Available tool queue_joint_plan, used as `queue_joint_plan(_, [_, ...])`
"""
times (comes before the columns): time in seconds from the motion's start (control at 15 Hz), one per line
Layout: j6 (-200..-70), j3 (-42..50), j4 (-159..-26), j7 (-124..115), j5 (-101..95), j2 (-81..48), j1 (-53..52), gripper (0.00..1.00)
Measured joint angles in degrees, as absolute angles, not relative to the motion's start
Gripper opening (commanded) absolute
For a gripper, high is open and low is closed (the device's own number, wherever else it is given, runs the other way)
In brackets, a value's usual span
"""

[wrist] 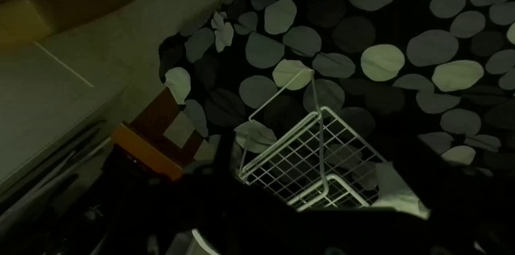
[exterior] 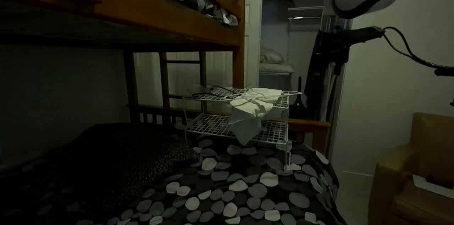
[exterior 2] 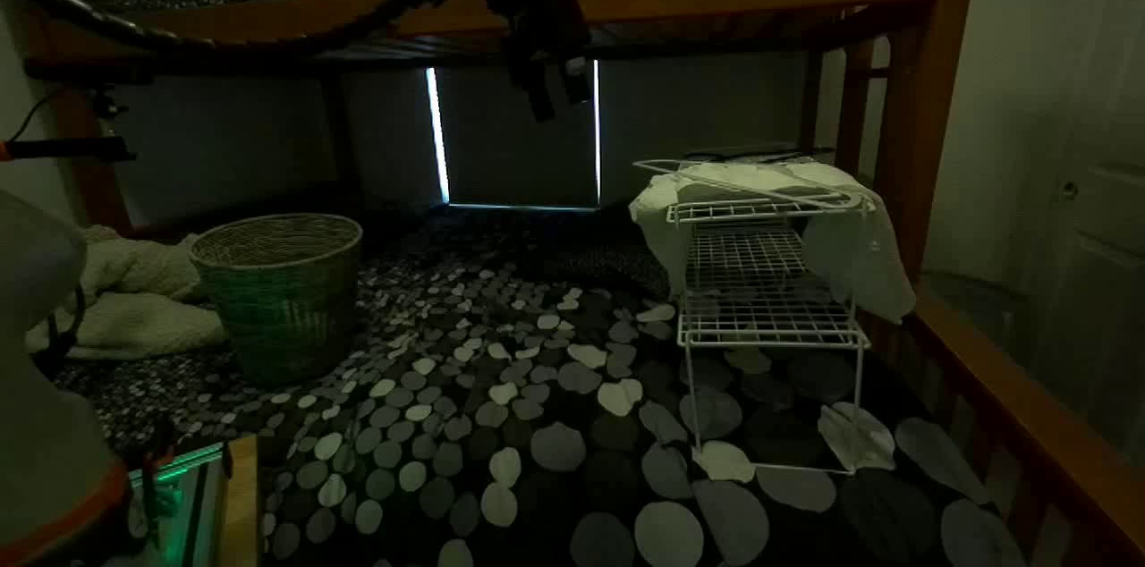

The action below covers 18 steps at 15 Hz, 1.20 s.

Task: Put the yellow and red objects in the laundry basket

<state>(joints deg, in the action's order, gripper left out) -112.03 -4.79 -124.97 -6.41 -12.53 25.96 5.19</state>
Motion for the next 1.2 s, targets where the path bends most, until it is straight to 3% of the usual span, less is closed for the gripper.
queue_joint_plan(0.33, [-112.1, -4.8, -125.0, -5.5, -12.2, 25.9, 4.5, 1.0])
queue_joint_plan(0.73, [-116.0, -11.5, -130.7, -3.8, -4.5, 24.1, -8.2, 1.0])
queue_joint_plan(1.2, [-136.5, -21.3, -139.2, -1.8, -3.0, 13.2, -19.2, 1.0])
